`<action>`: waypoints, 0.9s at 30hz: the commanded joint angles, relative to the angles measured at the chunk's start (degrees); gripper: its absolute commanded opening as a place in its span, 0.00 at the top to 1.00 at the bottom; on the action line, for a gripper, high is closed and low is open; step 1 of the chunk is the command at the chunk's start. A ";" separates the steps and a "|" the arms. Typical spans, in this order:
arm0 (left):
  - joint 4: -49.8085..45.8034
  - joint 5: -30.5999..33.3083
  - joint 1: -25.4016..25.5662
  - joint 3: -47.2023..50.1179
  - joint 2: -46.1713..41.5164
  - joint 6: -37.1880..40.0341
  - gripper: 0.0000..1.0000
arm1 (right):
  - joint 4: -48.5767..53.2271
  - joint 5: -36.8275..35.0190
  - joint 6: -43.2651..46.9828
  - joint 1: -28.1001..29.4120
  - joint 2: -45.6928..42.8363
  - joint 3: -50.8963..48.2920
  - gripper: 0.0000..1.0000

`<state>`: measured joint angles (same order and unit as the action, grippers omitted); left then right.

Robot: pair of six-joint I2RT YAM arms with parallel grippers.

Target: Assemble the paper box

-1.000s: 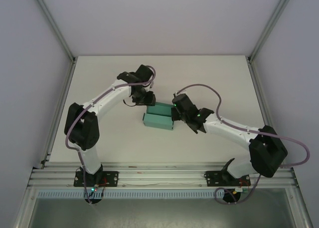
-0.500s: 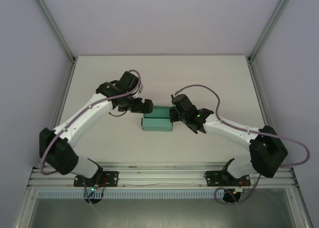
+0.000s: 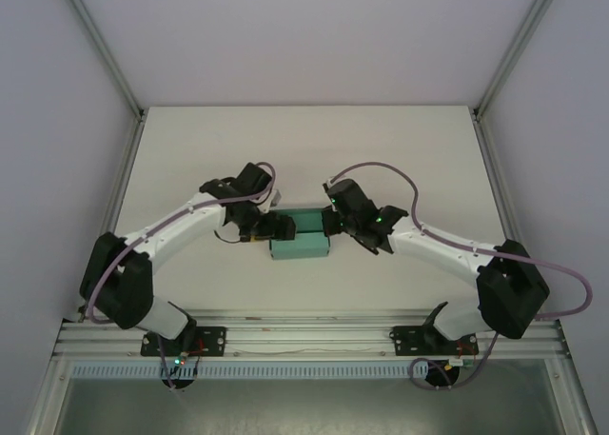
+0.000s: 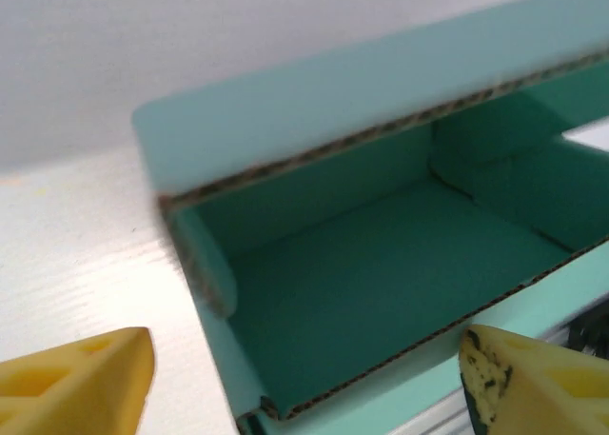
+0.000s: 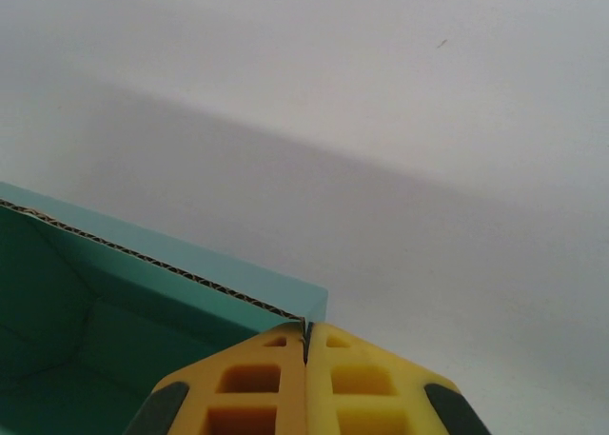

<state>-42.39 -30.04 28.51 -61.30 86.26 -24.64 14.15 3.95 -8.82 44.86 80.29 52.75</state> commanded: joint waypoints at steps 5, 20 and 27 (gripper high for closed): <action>3.25 4.41 0.32 -2.60 4.70 -1.14 0.30 | 9.11 4.27 1.30 0.38 -2.07 4.29 1.00; 7.32 7.72 1.72 -4.12 3.76 -0.37 0.29 | 15.12 3.83 2.49 0.33 -2.41 7.32 1.00; 13.40 5.23 2.64 0.23 3.45 -2.57 0.29 | 16.24 5.01 -2.36 0.37 -0.50 7.64 1.00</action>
<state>-32.42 -23.79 30.39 -61.80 89.49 -26.17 29.47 7.62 -8.86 44.86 79.35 59.46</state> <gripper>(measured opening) 0.713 0.050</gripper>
